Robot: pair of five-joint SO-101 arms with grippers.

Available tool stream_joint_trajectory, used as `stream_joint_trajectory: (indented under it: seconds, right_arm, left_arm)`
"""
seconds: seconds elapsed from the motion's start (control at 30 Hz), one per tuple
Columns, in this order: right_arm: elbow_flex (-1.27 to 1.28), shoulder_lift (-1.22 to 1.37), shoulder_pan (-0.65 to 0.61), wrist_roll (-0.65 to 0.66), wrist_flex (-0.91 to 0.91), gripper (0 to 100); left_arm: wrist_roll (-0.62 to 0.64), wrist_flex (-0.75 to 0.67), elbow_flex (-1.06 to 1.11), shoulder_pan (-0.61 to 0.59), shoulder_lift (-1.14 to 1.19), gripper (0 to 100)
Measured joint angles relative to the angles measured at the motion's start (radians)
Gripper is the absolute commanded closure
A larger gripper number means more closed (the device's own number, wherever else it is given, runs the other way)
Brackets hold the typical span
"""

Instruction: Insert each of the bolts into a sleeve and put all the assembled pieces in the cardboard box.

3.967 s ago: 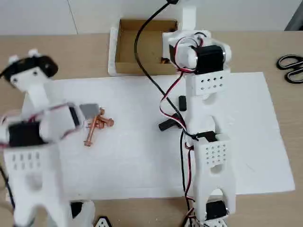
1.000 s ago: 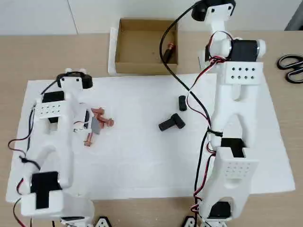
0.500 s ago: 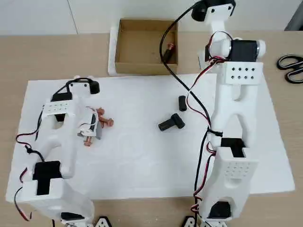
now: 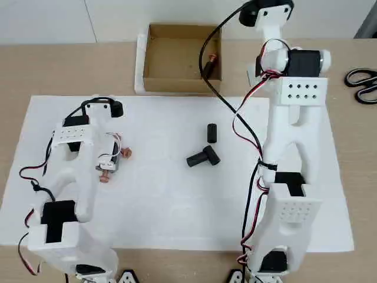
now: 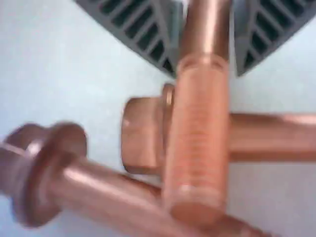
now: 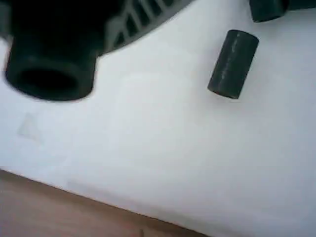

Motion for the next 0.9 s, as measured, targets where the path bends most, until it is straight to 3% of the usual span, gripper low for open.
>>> stream_joint_trajectory:
  seconds: [0.23, 0.5, 0.63, 0.9]
  right_arm:
    - [0.0, 0.0, 0.003, 0.0, 0.0, 99.5]
    - [0.0, 0.0, 0.005, 0.0, 0.0, 99.5]
    - [0.0, 0.0, 0.002, 0.0, 0.0, 99.5]
    - [0.0, 0.0, 0.0, 0.0, 0.0, 99.5]
  left_arm:
    - [0.002, 0.038, -0.002, 0.08, -0.025, 99]
    - [-0.017, 0.152, -0.035, 0.16, -0.276, 99]
    - [-0.147, 0.175, -0.035, 0.155, -0.39, 99]
    - [-0.603, 0.195, 0.003, 0.155, -0.5, 99]
